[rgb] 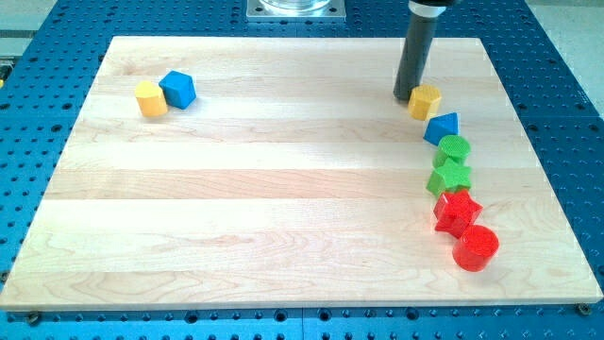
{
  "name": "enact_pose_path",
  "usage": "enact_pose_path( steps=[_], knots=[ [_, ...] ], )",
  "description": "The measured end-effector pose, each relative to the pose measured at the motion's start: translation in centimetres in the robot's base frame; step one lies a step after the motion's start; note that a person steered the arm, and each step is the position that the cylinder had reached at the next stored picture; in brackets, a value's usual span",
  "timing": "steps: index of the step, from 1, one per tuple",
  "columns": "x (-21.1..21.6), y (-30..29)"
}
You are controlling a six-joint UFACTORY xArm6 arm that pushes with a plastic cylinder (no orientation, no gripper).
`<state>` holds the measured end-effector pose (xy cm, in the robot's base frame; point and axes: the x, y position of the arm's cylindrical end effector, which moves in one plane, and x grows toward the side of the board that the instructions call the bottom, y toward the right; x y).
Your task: Move the yellow heart above the hexagon
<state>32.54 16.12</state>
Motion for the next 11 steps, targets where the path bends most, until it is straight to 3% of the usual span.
enact_pose_path(
  steps=[2,3,4,5,6,9,10,11],
  knots=[
    [0.6,-0.1],
    [2.3,-8.4],
    [10.9,-20.6],
    [10.4,-36.8],
    [4.7,-43.9],
    [1.9,-30.9],
    [1.4,-29.8],
    [0.9,-22.4]
  ],
)
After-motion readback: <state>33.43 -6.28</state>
